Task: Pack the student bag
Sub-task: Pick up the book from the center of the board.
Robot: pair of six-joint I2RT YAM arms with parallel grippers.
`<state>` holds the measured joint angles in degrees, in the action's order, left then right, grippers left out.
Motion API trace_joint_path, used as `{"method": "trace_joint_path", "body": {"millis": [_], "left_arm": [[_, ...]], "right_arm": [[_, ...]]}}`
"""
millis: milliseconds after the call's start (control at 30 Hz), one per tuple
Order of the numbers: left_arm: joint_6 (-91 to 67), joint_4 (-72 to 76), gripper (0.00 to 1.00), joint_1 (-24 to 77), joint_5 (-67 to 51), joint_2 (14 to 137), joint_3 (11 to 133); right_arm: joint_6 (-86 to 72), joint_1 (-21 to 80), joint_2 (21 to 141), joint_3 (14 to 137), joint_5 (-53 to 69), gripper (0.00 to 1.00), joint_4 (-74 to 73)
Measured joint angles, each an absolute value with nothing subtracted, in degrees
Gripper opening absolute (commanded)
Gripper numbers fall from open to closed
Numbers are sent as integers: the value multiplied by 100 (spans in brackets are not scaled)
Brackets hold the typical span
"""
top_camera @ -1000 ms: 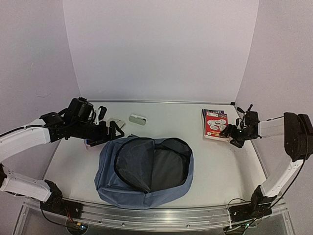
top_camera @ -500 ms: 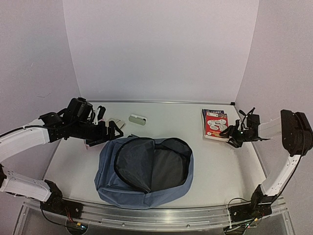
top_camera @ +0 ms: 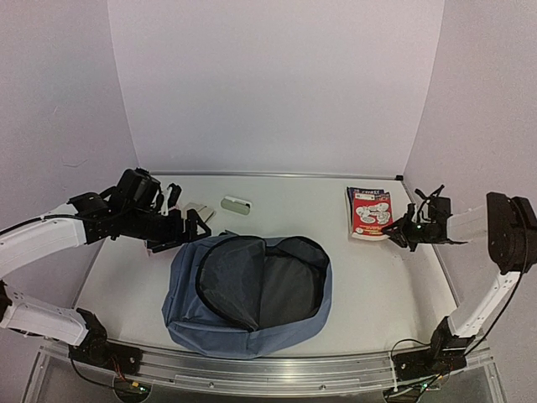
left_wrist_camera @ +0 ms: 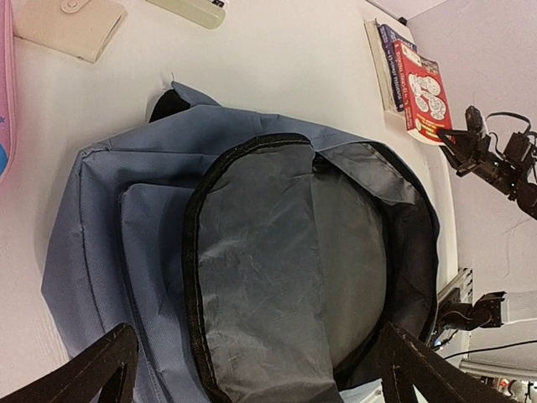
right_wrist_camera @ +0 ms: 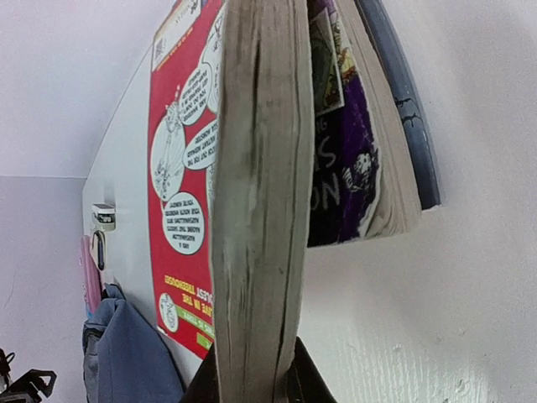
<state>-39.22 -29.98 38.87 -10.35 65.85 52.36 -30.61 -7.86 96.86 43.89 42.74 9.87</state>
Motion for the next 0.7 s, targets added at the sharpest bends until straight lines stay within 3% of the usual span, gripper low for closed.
{"method": "trace_joint_path", "body": {"millis": [67, 433, 700], "left_arm": [[-3922, -2998, 100, 3887, -1035, 6589, 5236], [-3655, -2695, 97, 3887, -1290, 6437, 5236], [-3332, -2134, 100, 3887, -2134, 6427, 5271]], "right_arm": [[-3186, -786, 9372, 4267, 4270, 0, 931], [-3052, -647, 7554, 4672, 3951, 0, -504], [-2756, 944, 7214, 5579, 3676, 0, -1389]]}}
